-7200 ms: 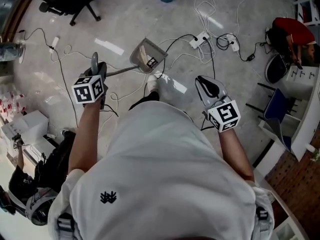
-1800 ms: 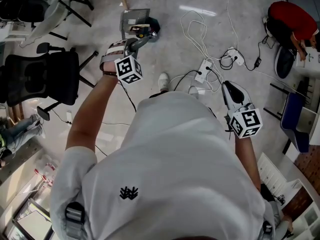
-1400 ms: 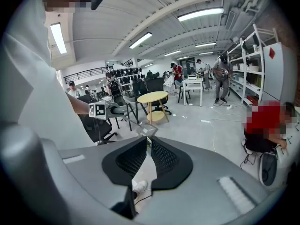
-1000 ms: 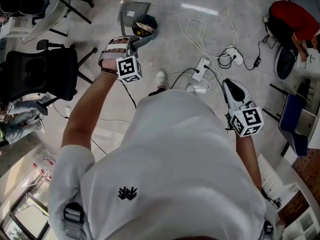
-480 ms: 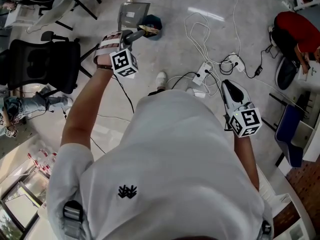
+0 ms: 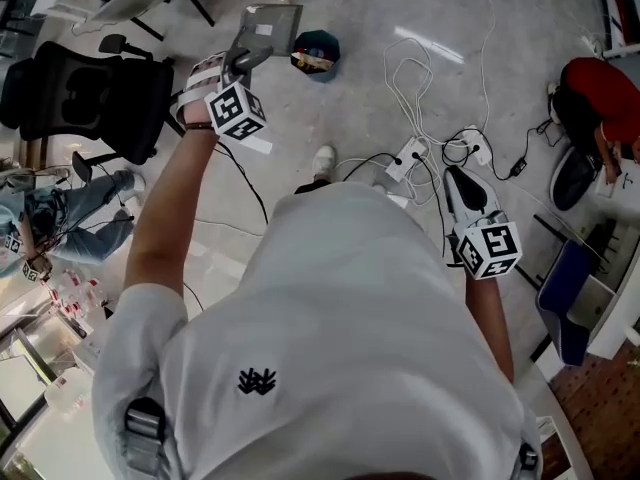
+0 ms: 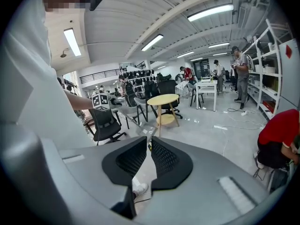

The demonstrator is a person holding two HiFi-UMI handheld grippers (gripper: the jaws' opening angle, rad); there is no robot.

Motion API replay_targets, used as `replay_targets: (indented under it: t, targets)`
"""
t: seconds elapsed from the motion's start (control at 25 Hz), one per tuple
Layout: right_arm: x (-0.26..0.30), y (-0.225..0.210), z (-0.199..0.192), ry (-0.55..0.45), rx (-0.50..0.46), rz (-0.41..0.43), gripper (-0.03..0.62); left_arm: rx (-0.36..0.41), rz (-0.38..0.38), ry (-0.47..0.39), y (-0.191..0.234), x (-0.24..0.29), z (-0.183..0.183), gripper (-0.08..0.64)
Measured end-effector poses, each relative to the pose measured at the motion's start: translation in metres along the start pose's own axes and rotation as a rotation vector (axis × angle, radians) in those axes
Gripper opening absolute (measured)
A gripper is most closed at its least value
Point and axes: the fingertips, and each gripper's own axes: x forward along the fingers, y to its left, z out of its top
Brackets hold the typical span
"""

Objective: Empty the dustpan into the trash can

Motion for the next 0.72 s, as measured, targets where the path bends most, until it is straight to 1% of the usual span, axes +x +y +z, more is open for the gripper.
replay_targets:
  t: [0.2,0.32,0.56,0.72]
  targets:
    - [0.003,0.002,0.0,0.004,-0.024,0.039,0.031,-0.064,0.033,0.042,0.004,-0.02,-0.022,0.064]
    - [0.006,0.003,0.002,0.006,-0.041,0.072,0.031,-0.125,0.048,0.076,0.006,-0.035,-0.035,0.064]
    - [0.009,0.011,0.0,0.013,-0.076,0.141,0.031,-0.33,0.024,0.136,-0.001,-0.066,-0.066,0.064]
    - [0.003,0.015,-0.006,0.033,-0.099,0.181,0.031,-0.5,-0.007,0.176,-0.019,-0.088,-0.088,0.064]
